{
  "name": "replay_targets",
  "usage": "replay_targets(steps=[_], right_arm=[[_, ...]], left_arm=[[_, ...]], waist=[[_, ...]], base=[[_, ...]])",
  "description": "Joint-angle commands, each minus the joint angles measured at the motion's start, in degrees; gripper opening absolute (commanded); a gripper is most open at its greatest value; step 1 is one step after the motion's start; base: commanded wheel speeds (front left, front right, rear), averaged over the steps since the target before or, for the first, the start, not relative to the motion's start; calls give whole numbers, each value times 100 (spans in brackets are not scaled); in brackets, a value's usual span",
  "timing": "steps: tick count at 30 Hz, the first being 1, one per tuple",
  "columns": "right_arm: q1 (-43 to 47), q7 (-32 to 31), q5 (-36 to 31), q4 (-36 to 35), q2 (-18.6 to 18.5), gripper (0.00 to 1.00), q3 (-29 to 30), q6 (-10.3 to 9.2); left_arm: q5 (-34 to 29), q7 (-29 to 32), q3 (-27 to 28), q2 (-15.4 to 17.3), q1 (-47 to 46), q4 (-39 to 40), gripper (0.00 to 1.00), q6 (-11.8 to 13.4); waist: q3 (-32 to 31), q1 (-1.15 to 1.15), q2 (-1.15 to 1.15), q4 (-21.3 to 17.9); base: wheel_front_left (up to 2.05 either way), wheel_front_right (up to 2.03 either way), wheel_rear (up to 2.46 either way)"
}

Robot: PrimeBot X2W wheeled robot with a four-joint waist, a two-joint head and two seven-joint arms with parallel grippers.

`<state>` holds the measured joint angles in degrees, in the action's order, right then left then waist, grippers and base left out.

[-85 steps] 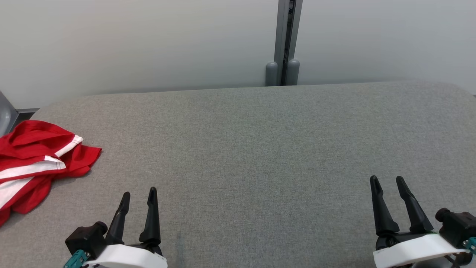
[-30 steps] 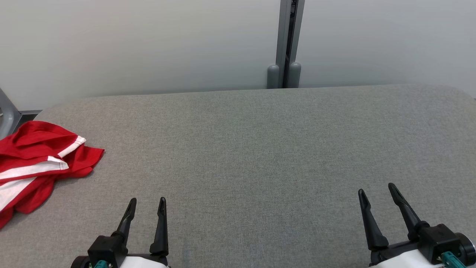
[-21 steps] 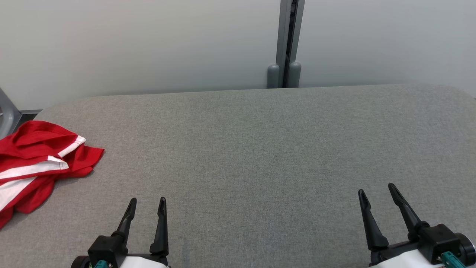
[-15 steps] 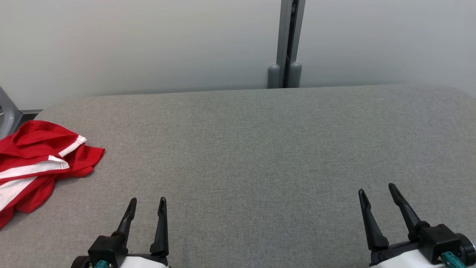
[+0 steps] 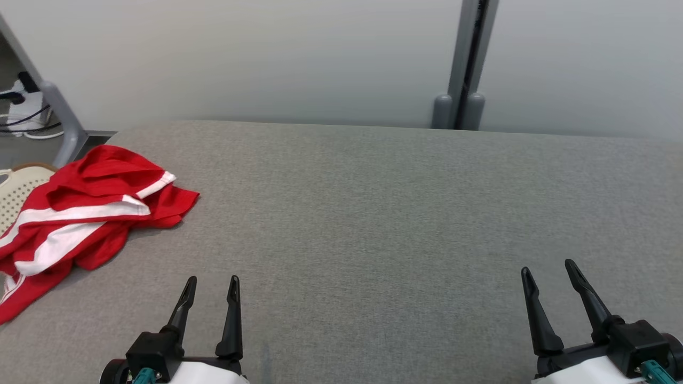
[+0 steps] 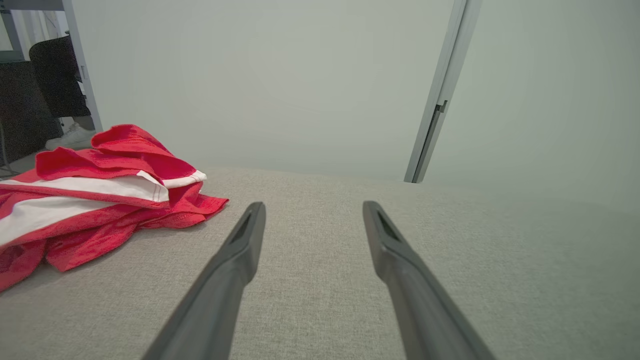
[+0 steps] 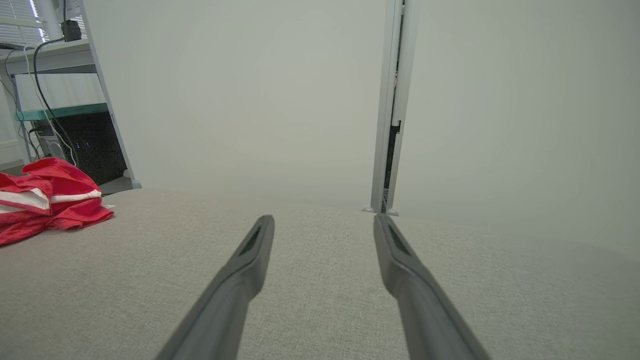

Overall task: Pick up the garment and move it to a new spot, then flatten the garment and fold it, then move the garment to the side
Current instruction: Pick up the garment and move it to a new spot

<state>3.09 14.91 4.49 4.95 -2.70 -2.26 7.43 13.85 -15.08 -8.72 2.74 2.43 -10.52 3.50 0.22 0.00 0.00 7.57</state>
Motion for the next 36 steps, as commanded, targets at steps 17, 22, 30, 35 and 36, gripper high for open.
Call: replay_targets(steps=[17, 22, 30, 35, 36], right_arm=[[-46, 39, 19, -11, -37, 100, -65, 7], [-102, 39, -32, -24, -38, 100, -71, 7], [-178, 39, -158, -84, -37, 100, -43, 6], [-362, 39, -382, -191, -36, 100, 57, 7], [-429, 39, -412, -240, -37, 100, 39, 6]], left_arm=[[21, -13, 35, 22, -65, 106, 100, -3], [111, -14, 24, 23, -67, 161, 100, 40], [279, -14, 193, 23, -264, 450, 100, 150], [-117, -14, 645, 254, -1151, 561, 100, -222], [-179, -13, 722, 371, -1378, 522, 100, -307]], waist=[[119, 0, 0, 1960], [242, 0, 0, 2163], [609, 0, 0, 2204], [999, 0, 0, 2035], [1088, 0, 0, 1969]], base=[[0, 0, 0], [0, 0, 0], [0, 0, 0], [0, 0, 0], [0, 0, 0]])
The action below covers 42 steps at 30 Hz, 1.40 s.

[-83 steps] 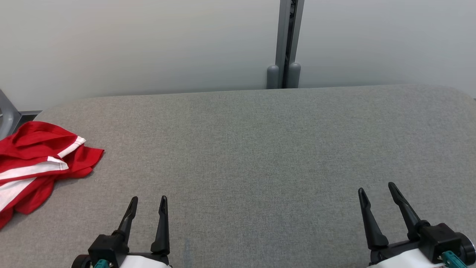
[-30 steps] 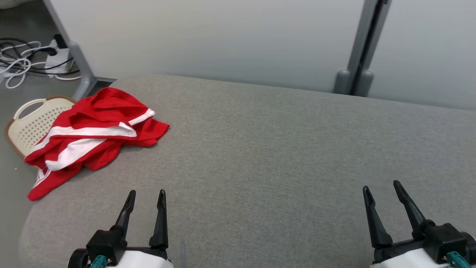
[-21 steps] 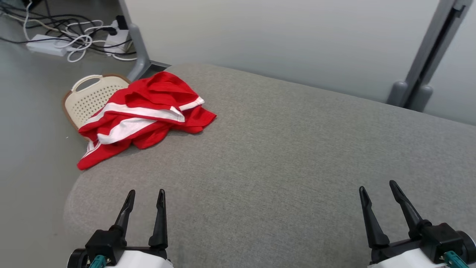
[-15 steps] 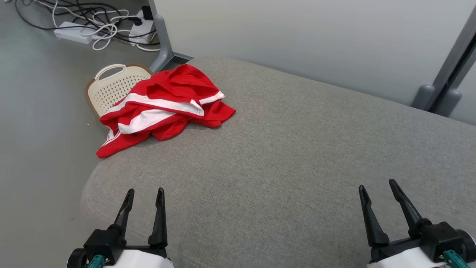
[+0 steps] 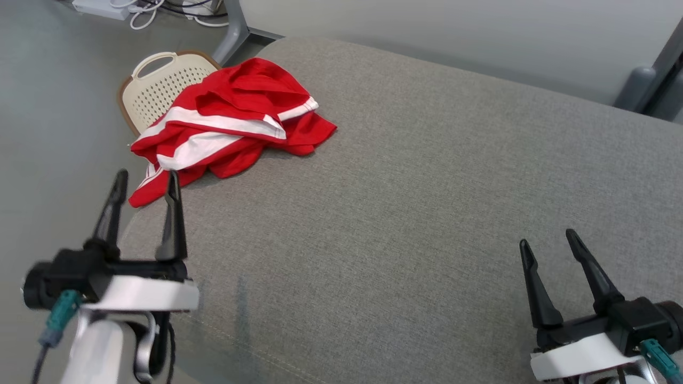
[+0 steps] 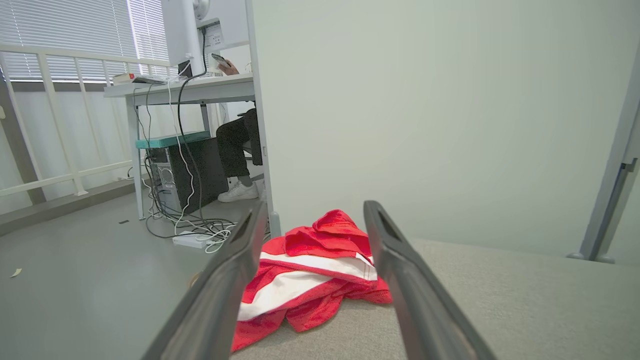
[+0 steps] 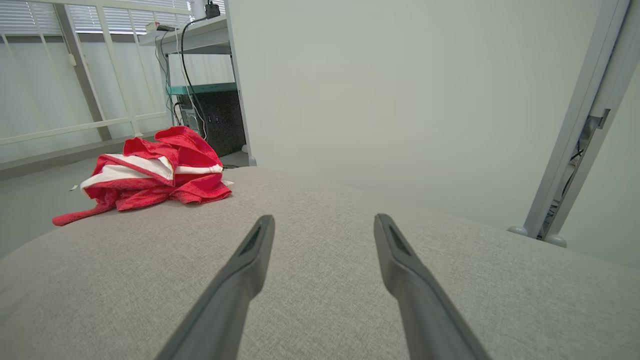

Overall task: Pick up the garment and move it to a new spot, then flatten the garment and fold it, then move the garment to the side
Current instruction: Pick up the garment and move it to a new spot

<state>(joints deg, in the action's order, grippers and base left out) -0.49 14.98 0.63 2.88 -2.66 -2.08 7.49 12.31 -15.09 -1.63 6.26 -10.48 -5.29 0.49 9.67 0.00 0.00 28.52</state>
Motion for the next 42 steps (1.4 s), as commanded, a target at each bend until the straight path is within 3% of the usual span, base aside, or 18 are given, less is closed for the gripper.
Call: replay_targets(steps=[1, 5, 11, 19, 26, 35, 36, 37, 38, 42], right_arm=[[-132, 32, -64, -78, -41, 100, 27, 1], [-359, 32, -225, -296, -42, 100, -11, 1], [-459, 32, -396, -550, -41, 100, -94, 1], [-564, 32, -577, -760, -38, 100, -109, 1], [-650, 32, -619, -950, -37, 100, -171, 1], [-782, 32, -552, -976, -36, 100, -254, 1], [-799, 32, -543, -965, -36, 100, -254, 1], [-807, 32, -540, -950, -37, 100, -242, 1], [-812, 32, -537, -936, -38, 100, -236, 1], [-843, 32, -515, -902, -36, 100, -211, 1]], left_arm=[[-95, -12, 55, 145, -312, -83, 100, -93], [-174, -8, 168, 651, -1332, -607, 100, -446], [-133, 395, 62, 1314, -2601, -1988, 100, -687], [158, 1224, 150, 1829, -3543, -3525, 100, -741], [198, 1808, 239, 2217, -4002, -4499, 100, -598], [471, 2178, 369, 2226, -4087, -5145, 100, -567], [500, 2164, 364, 2189, -4077, -5168, 57, -591], [524, 2150, 346, 2156, -4071, -5176, 36, -603], [541, 2139, 325, 2126, -4074, -5187, 0, -626], [514, 1961, 244, 2112, -4146, -5126, 0, -643]], waist=[[221, 0, 0, -190], [529, 0, 0, -480], [949, 0, 0, -973], [1424, 0, 0, -1549], [1813, 0, 0, -1839], [2006, 0, 0, -1977], [2012, 0, 0, -1981], [2018, 0, 0, -1981], [2021, 0, 0, -1980], [1971, 0, 0, -1956]], base=[[0, 0, 0], [0, 0, 0], [0, 0, 0], [0, 0, 0], [0, 0, 0], [0, 0, 0], [0, 0, 0], [0, 0, 0], [0, 0, 0], [0, 0, 0]])
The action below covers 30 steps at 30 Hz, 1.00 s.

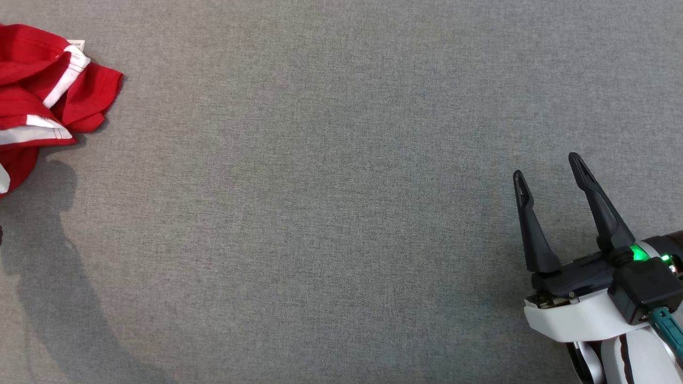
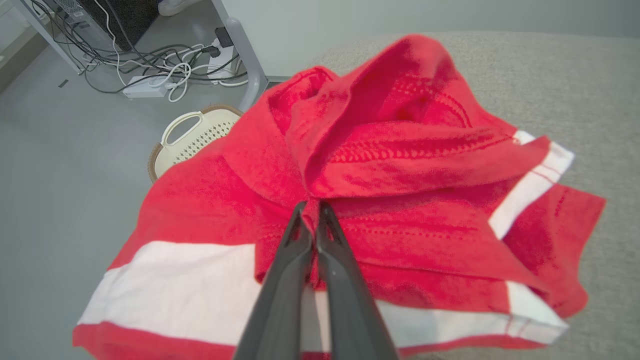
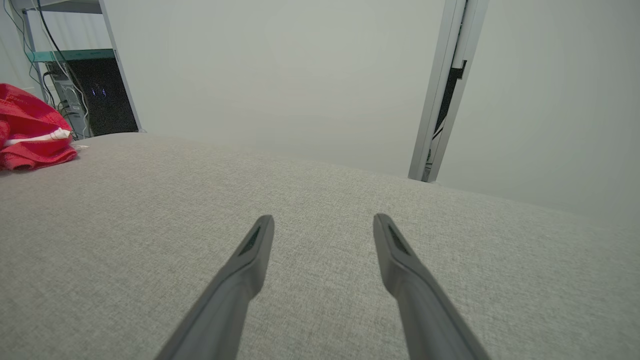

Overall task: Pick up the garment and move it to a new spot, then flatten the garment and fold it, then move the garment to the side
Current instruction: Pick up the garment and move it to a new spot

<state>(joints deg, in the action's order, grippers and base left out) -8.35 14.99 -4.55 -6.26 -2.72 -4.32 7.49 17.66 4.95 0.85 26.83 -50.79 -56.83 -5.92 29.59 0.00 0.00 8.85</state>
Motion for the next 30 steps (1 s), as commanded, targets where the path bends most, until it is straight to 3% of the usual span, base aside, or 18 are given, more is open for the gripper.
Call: replay_targets(steps=[1, 9, 16, 23, 30], right_arm=[[-64, 30, 23, 18, -30, 100, 14, 1], [-12, 30, 237, 137, -32, 100, -15, 1], [128, 30, 458, 234, -32, 100, 83, 1], [314, 30, 710, 327, -32, 100, 234, 1], [458, 30, 906, 366, -30, 100, 302, 1]], left_arm=[[-45, -94, -31, 67, -138, 53, 0, -2], [-221, -522, -160, 316, -418, 483, 0, 95], [-313, -441, -498, 306, -739, 1056, 0, -60], [-340, -217, -1216, 86, -1133, 1925, 0, -142], [-2, 72, -2062, -351, -1254, 2821, 0, -147]], waist=[[-48, 0, 0, 17], [-500, 0, 0, 32], [-1049, 0, 0, -26], [-1613, 0, 0, -189], [-1994, 0, 0, -579]], base=[[0, 0, 0], [0, 0, 0], [0, 0, 0], [0, 0, 0], [0, 0, 0]])
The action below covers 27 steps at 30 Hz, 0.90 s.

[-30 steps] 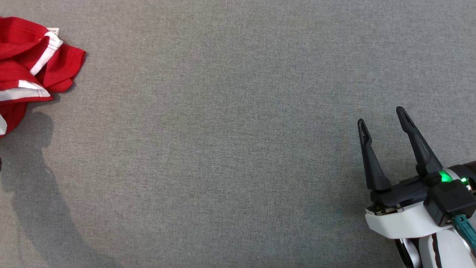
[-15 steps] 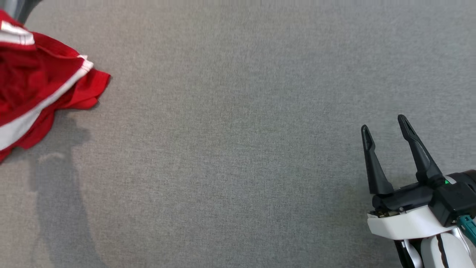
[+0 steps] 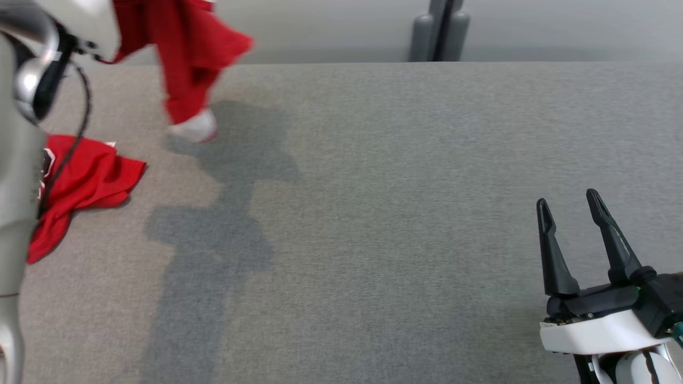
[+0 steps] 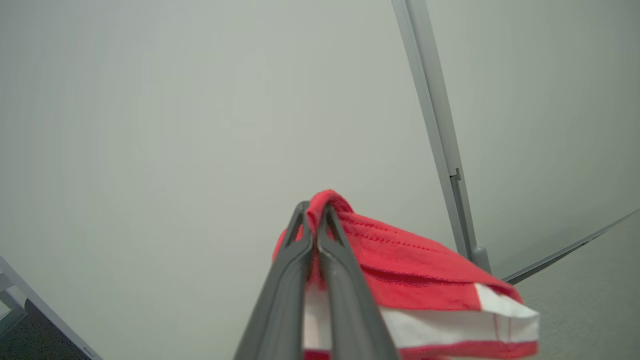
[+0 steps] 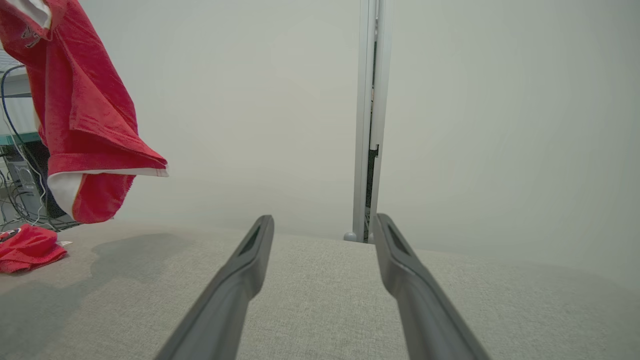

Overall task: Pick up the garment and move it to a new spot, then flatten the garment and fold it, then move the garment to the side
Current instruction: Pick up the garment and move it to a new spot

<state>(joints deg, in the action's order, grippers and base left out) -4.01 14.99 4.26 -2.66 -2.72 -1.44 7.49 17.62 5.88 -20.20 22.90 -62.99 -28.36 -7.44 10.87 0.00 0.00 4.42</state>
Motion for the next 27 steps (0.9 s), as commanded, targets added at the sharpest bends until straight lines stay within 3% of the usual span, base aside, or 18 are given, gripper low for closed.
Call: replay_targets(steps=[1, 11, 16, 25, 26, 27], right_arm=[[47, 30, 48, 3, -32, 100, 34, 1], [91, 30, 200, 9, -31, 100, 103, 1], [39, 30, 310, 73, -30, 100, -29, 1], [63, 31, 387, 141, -30, 100, -142, 1], [75, 31, 390, 144, -30, 100, -140, 1], [88, 31, 390, 152, -30, 100, -134, 1]], left_arm=[[44, 29, -63, -28, 2, 77, 0, 4], [441, 164, -1014, -1103, 858, 603, 0, 12], [570, -255, -1294, -1622, 1475, -115, 0, 121], [697, -1226, -1493, -1915, 2095, -1562, 0, 334], [715, -1346, -1505, -1927, 2137, -1694, 99, 354], [735, -1470, -1511, -1938, 2172, -1820, 100, 369]], waist=[[-152, 0, 0, -200], [-33, 0, 0, -896], [117, 0, 0, -1334], [204, 0, 0, -1659], [200, 0, 0, -1662], [192, 0, 0, -1656]], base=[[0, 0, 0], [0, 0, 0], [0, 0, 0], [0, 0, 0], [0, 0, 0], [0, 0, 0]])
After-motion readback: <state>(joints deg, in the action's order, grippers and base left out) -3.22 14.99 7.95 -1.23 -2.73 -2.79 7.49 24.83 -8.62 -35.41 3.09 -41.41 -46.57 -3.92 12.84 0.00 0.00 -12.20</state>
